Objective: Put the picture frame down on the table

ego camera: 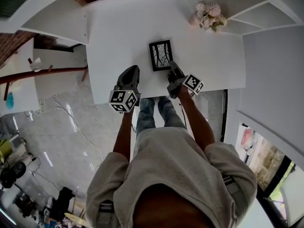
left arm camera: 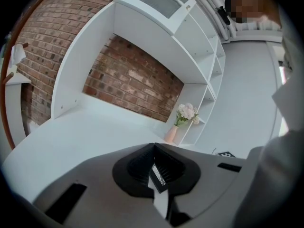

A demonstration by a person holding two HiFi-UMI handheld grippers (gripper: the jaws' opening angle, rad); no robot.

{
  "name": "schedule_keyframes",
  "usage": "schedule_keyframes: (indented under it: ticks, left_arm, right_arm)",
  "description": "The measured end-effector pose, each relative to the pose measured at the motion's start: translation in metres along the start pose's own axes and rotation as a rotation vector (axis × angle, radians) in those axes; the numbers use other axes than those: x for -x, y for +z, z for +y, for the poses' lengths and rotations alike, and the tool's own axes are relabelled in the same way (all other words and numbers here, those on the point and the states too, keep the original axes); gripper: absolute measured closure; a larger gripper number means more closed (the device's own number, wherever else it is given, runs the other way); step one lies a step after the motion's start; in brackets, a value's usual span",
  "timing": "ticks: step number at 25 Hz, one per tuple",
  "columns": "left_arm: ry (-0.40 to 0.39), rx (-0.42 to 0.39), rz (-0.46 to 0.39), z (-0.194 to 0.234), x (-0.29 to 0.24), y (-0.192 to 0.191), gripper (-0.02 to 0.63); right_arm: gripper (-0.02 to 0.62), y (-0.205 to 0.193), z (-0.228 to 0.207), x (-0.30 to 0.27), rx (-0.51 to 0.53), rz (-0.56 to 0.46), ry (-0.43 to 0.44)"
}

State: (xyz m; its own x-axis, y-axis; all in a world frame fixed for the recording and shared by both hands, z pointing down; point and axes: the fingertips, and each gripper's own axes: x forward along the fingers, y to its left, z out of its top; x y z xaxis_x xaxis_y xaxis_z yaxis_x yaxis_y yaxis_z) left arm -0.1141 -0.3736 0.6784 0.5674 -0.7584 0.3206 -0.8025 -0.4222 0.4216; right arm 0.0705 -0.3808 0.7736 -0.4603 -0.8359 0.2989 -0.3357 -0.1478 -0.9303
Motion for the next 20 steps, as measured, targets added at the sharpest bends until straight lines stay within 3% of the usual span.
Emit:
schedule_keyframes:
  ticks: [12,16,20]
  left_arm:
    - [0.007,0.009,-0.015,0.001,0.009,0.001,0.591]
    - [0.006,0.013,-0.021,0.002,0.011,0.002,0.591]
    - [0.004,0.013,-0.023,0.002,0.012,0.002,0.591]
  right_arm:
    - [0.448,-0.014,-0.006,-0.002,0.247,0.134,-0.143]
    - [0.434,-0.020,-0.010,-0.001,0.410,0.207,-0.217]
    - [0.426,-0.028,-0.018,-0.003,0.653,0.300,-0.309]
